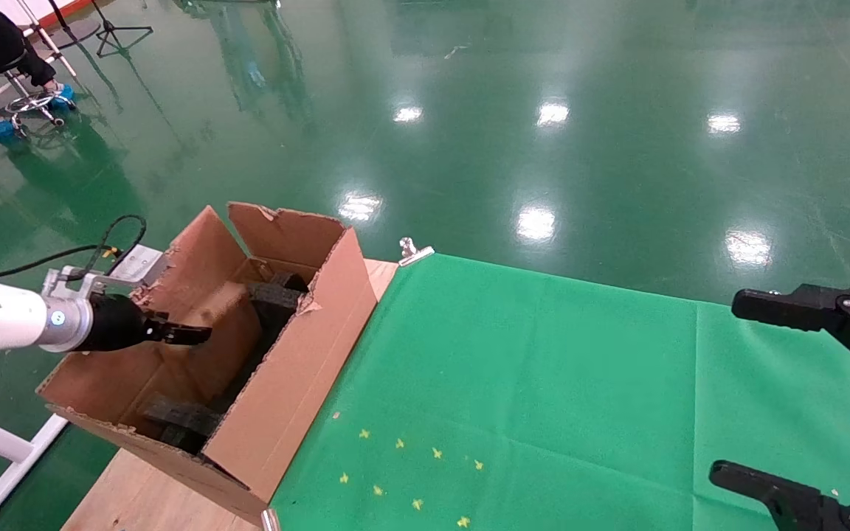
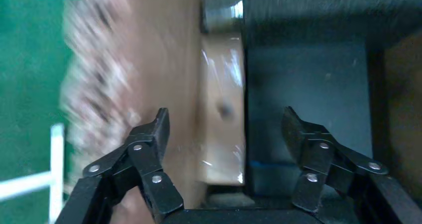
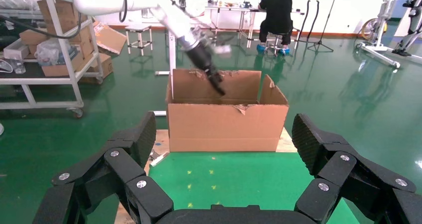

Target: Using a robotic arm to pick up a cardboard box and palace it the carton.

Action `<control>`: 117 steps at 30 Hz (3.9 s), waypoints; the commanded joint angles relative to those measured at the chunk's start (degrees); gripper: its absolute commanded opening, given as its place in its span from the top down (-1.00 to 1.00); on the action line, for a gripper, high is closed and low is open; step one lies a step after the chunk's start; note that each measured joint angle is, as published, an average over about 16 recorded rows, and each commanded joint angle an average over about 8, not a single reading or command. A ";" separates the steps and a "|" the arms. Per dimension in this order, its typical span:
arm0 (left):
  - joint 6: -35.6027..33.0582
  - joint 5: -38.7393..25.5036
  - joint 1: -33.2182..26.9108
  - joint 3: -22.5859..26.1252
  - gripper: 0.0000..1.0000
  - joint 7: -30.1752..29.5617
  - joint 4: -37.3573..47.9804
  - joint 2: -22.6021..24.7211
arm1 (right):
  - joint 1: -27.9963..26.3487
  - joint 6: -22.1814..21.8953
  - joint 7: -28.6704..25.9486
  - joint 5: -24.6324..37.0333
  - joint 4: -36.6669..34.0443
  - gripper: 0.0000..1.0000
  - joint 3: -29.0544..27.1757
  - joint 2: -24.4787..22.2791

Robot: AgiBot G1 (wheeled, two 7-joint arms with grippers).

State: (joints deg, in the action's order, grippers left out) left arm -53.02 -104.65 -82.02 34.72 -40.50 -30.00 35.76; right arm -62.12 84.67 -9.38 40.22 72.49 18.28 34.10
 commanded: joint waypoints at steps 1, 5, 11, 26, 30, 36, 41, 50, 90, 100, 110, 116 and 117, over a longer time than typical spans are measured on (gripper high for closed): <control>-0.32 0.34 -0.37 -0.19 -1.00 0.54 -0.89 -0.12 | 0.00 0.00 0.00 0.00 0.00 -1.00 0.00 0.00; -1.96 5.01 0.46 -2.43 -1.00 1.84 -7.23 -2.33 | 0.00 0.00 0.00 0.00 -0.01 -1.00 0.01 0.00; -3.46 10.79 3.29 -5.01 -1.00 1.69 -16.60 -5.59 | 0.00 -0.01 0.01 -0.01 -0.01 -1.00 0.01 0.00; -4.36 12.48 4.60 -5.52 -1.00 1.72 -20.15 -6.44 | 0.00 -0.02 0.02 -0.02 -0.03 -1.00 0.01 -0.01; -5.86 15.12 5.45 -6.22 -1.00 3.17 -21.43 -6.18 | 0.00 -0.03 0.02 -0.03 -0.04 -1.00 0.01 -0.01; -8.98 20.68 7.20 -7.68 -1.00 6.26 -24.01 -5.54 | 0.00 -0.02 0.02 -0.03 -0.04 -1.00 0.02 -0.01; -11.59 25.32 8.66 -8.89 -1.00 8.85 -26.16 -5.02 | 0.00 -0.03 0.03 -0.04 -0.04 -1.00 0.03 -0.01; -16.19 33.50 11.23 -11.03 -1.00 13.41 -29.96 -4.08 | -0.01 -0.03 0.03 -0.04 -0.04 -1.00 0.04 -0.02; -33.28 63.90 20.78 -18.98 -1.00 30.14 -44.11 -0.64 | 0.00 -0.06 0.06 -0.08 -0.06 -1.00 0.07 -0.04; -33.17 63.72 20.77 -18.97 -1.00 30.01 -43.97 -0.63 | 0.00 -0.07 0.06 -0.08 -0.06 -1.00 0.07 -0.04; -32.82 63.11 20.58 -18.80 -1.00 29.81 -43.68 -0.70 | 0.00 -0.07 0.06 -0.08 -0.06 -1.00 0.07 -0.04; -32.72 62.94 20.52 -18.76 -1.00 29.76 -43.62 -0.71 | 0.00 -0.06 0.06 -0.08 -0.06 -1.00 0.07 -0.04; -32.71 62.92 20.52 -18.76 -1.00 29.75 -43.61 -0.72 | -0.01 -0.06 0.06 -0.08 -0.06 -1.00 0.07 -0.04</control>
State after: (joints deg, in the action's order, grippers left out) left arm -85.74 -41.72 -61.49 15.96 -10.74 -73.62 35.04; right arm -62.12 84.60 -9.32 40.14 72.43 18.36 34.06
